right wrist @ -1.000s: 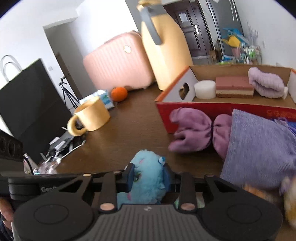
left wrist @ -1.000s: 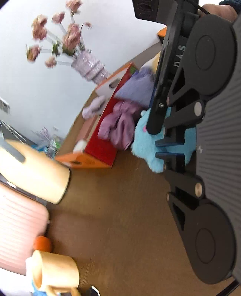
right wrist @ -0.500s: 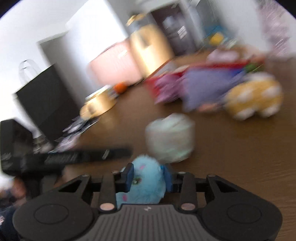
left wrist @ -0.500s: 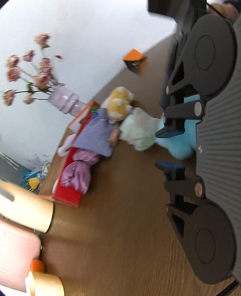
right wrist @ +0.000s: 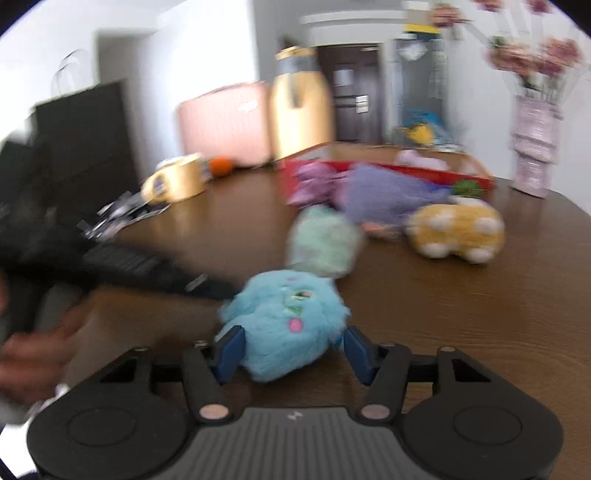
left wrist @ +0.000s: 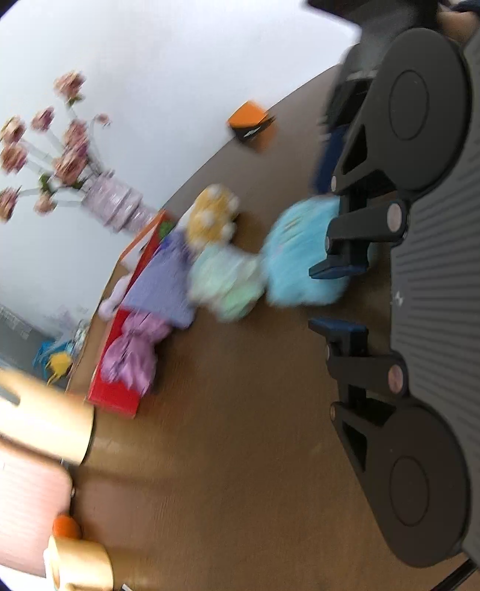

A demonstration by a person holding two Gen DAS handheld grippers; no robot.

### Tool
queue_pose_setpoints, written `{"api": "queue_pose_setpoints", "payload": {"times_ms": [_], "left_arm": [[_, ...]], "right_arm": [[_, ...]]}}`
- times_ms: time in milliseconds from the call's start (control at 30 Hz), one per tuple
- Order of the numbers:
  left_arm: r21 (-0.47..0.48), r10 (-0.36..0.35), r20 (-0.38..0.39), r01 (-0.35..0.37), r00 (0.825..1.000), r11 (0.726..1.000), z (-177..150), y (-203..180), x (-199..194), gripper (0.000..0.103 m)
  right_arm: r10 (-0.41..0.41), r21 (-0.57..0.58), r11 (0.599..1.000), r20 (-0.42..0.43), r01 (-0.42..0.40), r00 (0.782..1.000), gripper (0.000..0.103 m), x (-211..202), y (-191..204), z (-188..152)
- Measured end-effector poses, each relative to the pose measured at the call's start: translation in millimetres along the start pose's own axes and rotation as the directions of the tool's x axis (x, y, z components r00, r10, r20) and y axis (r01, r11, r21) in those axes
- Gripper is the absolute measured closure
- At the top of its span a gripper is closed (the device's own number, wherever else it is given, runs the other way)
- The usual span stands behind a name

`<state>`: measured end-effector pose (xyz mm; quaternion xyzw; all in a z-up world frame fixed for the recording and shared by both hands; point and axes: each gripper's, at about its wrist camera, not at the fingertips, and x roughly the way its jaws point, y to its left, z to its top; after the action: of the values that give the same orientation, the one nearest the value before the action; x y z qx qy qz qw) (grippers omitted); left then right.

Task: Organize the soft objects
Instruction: 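Grasp the blue fuzzy plush with both grippers together, then carry the blue plush into the cardboard box and release it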

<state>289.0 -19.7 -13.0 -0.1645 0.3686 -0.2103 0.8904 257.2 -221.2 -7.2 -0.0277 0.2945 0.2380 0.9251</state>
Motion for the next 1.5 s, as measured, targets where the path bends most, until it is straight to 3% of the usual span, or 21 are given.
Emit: {"api": "queue_pose_setpoints", "payload": {"times_ms": [100,167,267,433,533,600,767,900,1000,1167,1300,1400,1500], "left_arm": [[0.047,-0.027,0.017,0.026,1.000,0.999,-7.4,-15.0,-9.3,0.080],[0.050,-0.046,0.057,0.043,0.997,0.998,-2.3,-17.7,-17.4,0.079],[0.057,-0.019,0.113,0.013,0.993,0.998,9.1,-16.9,-14.2,0.066],[0.017,-0.019,0.034,0.019,0.999,1.000,13.8,-11.8,16.2,0.065],[-0.009,-0.044,-0.007,0.043,0.999,0.999,6.2,-8.1,26.9,0.074],[-0.023,-0.047,-0.004,0.046,0.999,0.999,2.0,-3.7,29.2,0.077],[-0.034,-0.062,0.004,0.062,0.998,0.998,4.3,-2.0,25.3,0.082],[-0.021,-0.091,0.051,0.092,0.995,0.996,17.3,-7.7,12.1,0.082],[0.001,-0.109,0.095,0.109,0.990,0.994,45.1,-11.6,8.9,0.082],[0.078,-0.068,0.183,0.054,0.981,0.995,130.8,-14.1,29.8,0.082],[0.054,0.012,0.194,-0.023,0.981,0.998,211.6,8.8,73.3,0.082],[0.015,0.119,0.135,-0.122,0.984,0.992,250.9,33.2,117.9,0.082],[0.074,0.242,0.090,-0.249,0.966,0.966,266.6,44.5,153.6,0.082]], "right_arm": [[-0.076,0.076,0.994,0.031,0.074,0.997,0.044,-8.7,-17.4,0.6],[-0.087,0.126,0.989,0.065,0.078,0.994,0.044,-17.9,-28.7,-1.3],[-0.085,0.208,0.976,0.111,0.060,0.990,0.043,-28.8,-43.9,-1.0],[0.036,0.340,0.938,0.094,-0.067,0.995,0.062,-6.8,-58.5,-0.3],[0.031,0.412,0.909,0.060,-0.053,0.998,0.065,8.6,-63.4,-3.9],[0.060,0.446,0.891,0.070,-0.085,0.996,0.065,10.0,-69.3,-8.1],[0.115,0.489,0.861,0.081,-0.140,0.990,0.075,16.7,-71.5,-11.7],[0.099,0.431,0.893,0.083,-0.125,0.992,0.075,9.4,-63.5,-3.7],[0.100,0.409,0.901,0.123,-0.142,0.987,0.075,-0.9,-63.8,9.1],[0.105,0.357,0.919,0.187,-0.168,0.977,0.075,6.2,-77.1,61.0],[0.128,0.304,0.933,0.218,-0.192,0.967,0.075,49.0,-103.8,139.4],[0.177,0.303,0.928,0.157,-0.218,0.972,0.075,110.2,-133.8,203.3],[0.217,0.368,0.905,0.033,-0.214,0.976,0.075,180.4,-157.3,241.5]]}}
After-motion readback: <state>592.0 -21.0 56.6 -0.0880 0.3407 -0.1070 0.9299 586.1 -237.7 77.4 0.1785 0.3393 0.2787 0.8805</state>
